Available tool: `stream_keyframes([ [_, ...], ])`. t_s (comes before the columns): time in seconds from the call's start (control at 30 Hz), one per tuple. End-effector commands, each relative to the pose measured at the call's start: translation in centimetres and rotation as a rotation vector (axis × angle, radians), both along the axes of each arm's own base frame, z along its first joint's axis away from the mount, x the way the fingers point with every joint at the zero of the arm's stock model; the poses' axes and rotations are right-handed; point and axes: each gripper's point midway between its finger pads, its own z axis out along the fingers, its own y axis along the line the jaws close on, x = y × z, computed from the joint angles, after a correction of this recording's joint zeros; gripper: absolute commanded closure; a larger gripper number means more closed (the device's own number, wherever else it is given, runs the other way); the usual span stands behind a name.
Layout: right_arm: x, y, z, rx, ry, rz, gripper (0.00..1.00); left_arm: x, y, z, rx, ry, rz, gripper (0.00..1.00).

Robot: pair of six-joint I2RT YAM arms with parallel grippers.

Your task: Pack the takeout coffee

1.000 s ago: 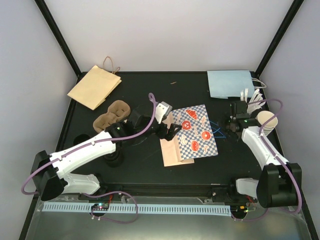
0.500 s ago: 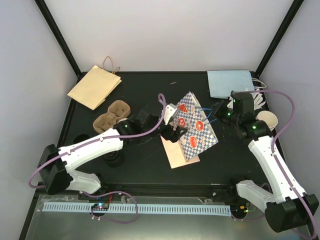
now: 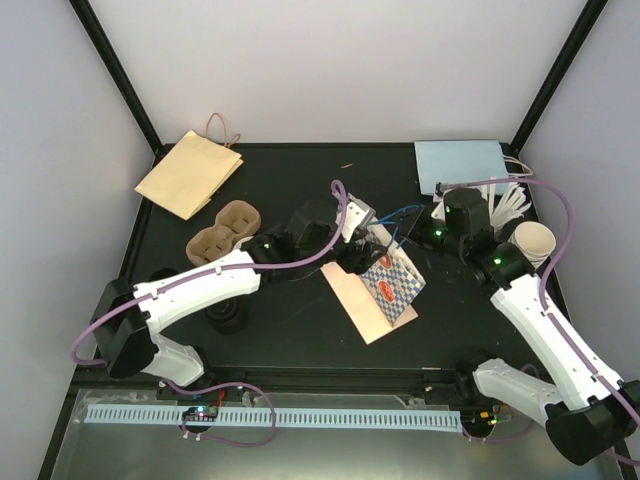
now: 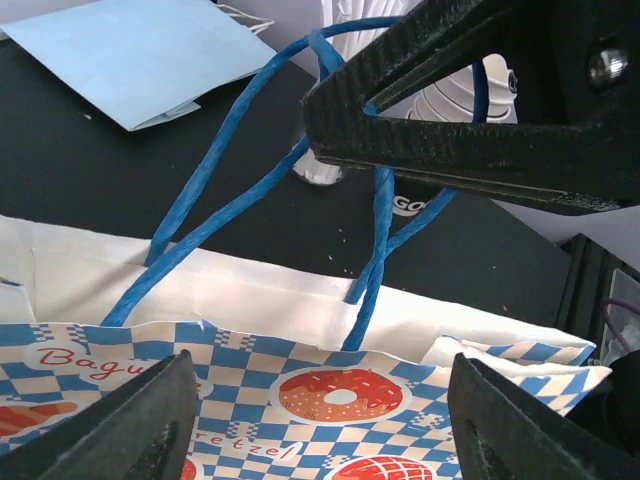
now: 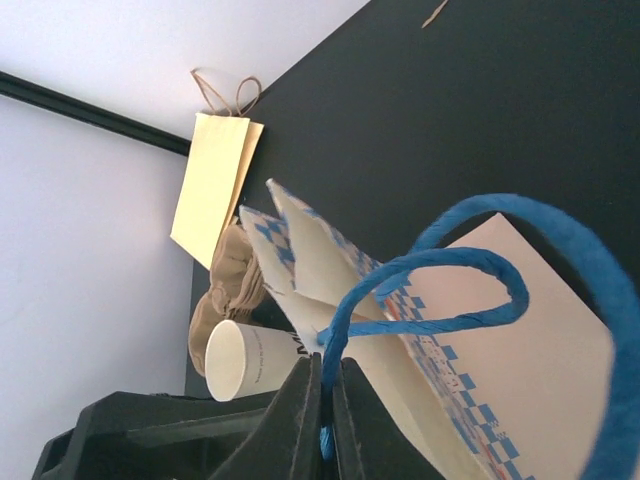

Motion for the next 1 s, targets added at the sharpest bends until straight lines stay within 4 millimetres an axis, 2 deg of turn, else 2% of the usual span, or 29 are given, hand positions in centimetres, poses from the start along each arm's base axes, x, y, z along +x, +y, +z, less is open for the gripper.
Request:
stream_keyframes([
  [0.0,0.3,0.6,0.9,0.021,-0.037,-0.005,0.94,0.5,-1.4,2.7,-0.062,-0.074,-0.018,0.33],
  [0.23,0.0,1.3,1.5,0.036,-0.057,0.027,0.93,0.4,-2.6,3.1,-0.08,-0.079,-0.068,0.51],
  [0.5,-0.5,2.0,1.6,0.038,-0.067,0.073,0.93,0.7,-3.6,3.1,-0.09,-0.079,-0.085,0.58],
  [0.67,-0.8,2.4,1.8,0.04,-0.077,0.097,0.93,1.3,-3.7,2.9,-0.077,-0.078,-0.059,0.73],
  [0.83,-1.2,2.6,1.7,0.036,-0.083,0.123,0.92,1.4,-3.5,3.2,-0.079,-0.084,-0.049,0.84],
  [0.9,-1.4,2.6,1.7,0.027,-0.09,0.131,0.87,1.5,-3.3,3.1,-0.074,-0.087,-0.038,0.97],
  [0.97,-1.5,2.3,1.9,0.0,-0.117,0.137,0.76,1.6,-2.9,3.1,-0.067,-0.088,-0.02,0.98],
])
